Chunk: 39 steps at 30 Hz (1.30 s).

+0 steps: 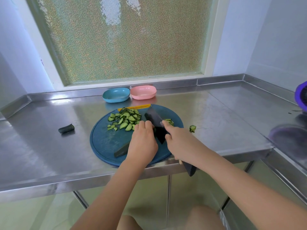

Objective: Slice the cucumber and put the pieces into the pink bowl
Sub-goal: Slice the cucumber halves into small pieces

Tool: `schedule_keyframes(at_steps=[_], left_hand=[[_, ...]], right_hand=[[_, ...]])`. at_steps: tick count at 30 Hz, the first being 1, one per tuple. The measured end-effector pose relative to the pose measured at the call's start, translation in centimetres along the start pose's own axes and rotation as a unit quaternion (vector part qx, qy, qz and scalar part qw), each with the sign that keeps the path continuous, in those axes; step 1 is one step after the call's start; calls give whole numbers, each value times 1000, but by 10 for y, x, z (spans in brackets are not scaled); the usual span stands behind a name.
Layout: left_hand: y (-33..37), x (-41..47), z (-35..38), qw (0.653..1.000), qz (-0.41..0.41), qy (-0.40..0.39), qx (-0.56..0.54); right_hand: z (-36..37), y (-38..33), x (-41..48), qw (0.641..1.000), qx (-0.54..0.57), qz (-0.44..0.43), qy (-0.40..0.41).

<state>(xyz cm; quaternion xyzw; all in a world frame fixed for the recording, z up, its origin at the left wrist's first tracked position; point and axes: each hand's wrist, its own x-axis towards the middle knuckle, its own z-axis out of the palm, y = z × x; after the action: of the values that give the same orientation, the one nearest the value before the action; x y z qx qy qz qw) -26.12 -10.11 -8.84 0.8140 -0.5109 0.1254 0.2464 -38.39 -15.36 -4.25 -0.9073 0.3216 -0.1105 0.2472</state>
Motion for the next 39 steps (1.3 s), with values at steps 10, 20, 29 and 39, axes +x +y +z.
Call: schedule_keyframes(at_steps=[10, 20, 29, 39], left_hand=[[1, -2, -1, 1000, 3, 12, -17], [3, -1, -3, 1000, -6, 9, -17], [3, -1, -4, 1000, -14, 3, -25], [3, -2, -4, 999, -4, 13, -38]], right_hand=[[2, 0, -7, 1000, -3, 17, -5], [-7, 1, -8, 997, 71, 6, 28], [-6, 1, -6, 999, 52, 5, 16], [-8, -4, -5, 1000, -7, -7, 24]])
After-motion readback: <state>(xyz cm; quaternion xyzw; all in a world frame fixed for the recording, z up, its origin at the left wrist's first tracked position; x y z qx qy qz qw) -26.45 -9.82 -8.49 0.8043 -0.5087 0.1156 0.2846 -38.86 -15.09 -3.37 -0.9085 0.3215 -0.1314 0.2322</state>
